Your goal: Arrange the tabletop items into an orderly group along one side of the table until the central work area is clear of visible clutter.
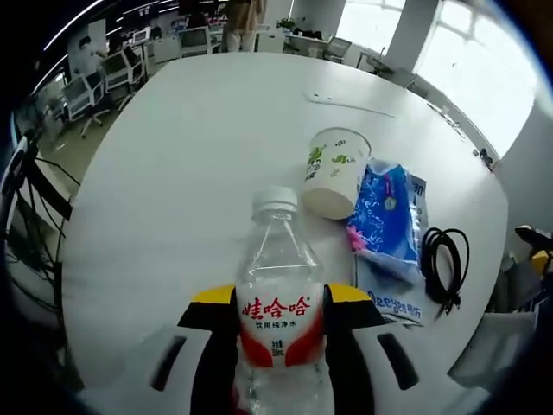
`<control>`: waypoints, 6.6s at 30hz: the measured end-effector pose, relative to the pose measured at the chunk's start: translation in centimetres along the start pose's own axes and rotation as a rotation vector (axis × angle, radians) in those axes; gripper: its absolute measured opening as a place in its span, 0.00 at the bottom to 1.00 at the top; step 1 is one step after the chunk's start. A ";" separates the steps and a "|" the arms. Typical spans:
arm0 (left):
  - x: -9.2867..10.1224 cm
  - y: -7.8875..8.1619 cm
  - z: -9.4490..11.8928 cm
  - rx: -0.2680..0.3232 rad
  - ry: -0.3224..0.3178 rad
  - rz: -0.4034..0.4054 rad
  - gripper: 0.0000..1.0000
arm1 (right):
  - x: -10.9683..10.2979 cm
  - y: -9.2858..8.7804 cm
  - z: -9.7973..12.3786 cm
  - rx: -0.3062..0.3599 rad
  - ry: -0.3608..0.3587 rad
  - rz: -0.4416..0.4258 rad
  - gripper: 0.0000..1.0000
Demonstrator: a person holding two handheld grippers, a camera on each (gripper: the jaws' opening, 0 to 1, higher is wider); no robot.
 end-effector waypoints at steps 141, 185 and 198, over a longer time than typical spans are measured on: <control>1.3 0.9 4.6 0.145 0.030 -0.146 0.53 | -1.2 0.0 0.9 0.044 0.033 0.013 0.67; 0.5 2.1 3.3 0.182 0.076 -0.177 0.40 | -1.0 0.2 0.4 0.031 0.029 0.013 0.66; -0.3 2.7 3.5 0.198 0.114 -0.156 0.40 | -1.0 -0.1 0.5 0.025 0.028 0.009 0.66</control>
Point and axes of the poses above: the point that each gripper's makers call its tool centre point, and the gripper's own axes: z roughly backward along the fingers, x roughly to its right, y roughly out of its top, the point moved 6 cm from there along z, roughly backward along the fingers, and after that the axes turned 13 degrees about -y, right-handed, at the moved point
